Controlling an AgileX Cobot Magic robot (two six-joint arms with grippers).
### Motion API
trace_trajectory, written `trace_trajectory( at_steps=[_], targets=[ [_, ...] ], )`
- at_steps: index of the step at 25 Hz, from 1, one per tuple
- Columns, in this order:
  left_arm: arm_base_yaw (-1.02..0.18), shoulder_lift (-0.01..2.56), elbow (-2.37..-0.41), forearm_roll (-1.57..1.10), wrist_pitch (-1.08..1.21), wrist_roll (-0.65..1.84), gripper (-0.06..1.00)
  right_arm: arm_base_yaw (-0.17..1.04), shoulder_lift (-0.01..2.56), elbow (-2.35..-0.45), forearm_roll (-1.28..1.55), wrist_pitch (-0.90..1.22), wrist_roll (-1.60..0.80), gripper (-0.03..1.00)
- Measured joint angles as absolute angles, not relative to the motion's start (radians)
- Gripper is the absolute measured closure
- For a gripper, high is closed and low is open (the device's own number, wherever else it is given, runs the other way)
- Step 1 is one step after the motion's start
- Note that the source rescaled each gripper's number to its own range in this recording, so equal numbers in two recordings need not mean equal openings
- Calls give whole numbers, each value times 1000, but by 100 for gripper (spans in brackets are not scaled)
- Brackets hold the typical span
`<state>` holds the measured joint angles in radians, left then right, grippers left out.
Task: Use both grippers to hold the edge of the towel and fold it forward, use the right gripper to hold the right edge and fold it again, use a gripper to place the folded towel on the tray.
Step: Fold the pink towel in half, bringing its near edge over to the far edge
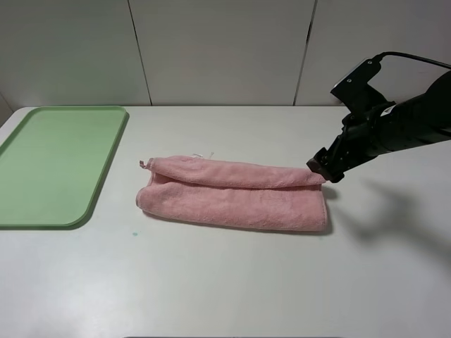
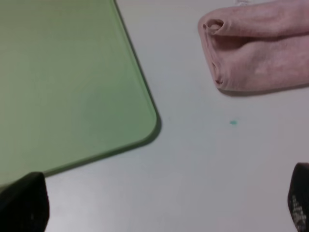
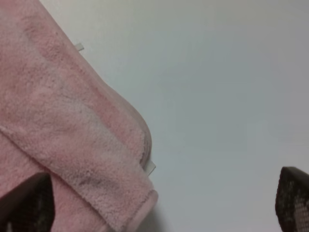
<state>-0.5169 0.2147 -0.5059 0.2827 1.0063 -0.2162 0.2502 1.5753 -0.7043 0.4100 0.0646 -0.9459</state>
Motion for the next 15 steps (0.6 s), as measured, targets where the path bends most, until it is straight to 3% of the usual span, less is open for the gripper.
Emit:
trace_trajectory(
  at_steps=[15],
  targets=[
    [-517,210,-494,134,1053,-124,-6,250,1575,-704,410,64,-946,-3]
  ],
)
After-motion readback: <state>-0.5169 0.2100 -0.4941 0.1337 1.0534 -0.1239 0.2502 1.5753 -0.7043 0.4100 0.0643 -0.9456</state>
